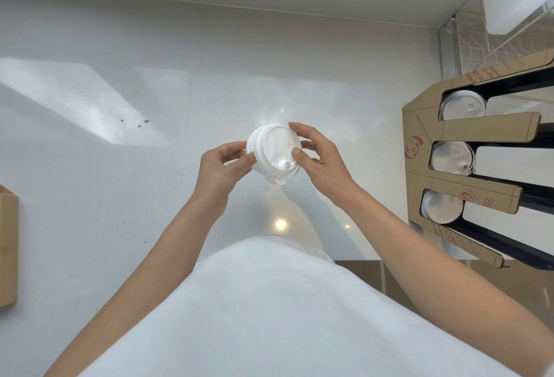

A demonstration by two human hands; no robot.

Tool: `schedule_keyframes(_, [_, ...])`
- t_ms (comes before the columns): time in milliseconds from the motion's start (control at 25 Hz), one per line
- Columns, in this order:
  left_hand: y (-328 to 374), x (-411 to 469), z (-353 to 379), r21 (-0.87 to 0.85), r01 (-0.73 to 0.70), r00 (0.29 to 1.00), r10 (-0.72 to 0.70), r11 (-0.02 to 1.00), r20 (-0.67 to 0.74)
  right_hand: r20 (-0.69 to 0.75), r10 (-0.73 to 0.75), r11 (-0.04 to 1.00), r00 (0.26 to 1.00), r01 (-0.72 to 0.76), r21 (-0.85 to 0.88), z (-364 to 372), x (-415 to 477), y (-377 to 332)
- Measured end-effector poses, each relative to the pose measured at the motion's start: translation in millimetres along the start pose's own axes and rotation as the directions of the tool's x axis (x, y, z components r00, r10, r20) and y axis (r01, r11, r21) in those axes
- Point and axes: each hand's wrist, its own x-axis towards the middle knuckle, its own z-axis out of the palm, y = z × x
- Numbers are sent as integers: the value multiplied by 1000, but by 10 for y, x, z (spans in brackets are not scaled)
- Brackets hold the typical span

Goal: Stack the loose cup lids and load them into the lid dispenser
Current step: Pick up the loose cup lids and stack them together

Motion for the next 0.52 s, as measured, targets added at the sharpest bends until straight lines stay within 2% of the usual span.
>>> schedule_keyframes(280, [-25,3,13,-6,-2,1000,2,1000,12,-23,89,973,996,-82,216,29,-1,75])
schedule_keyframes(520, [19,-31,67,-35,18,999,-16,999,51,-49,53,981,997,-43,190,0,15,64])
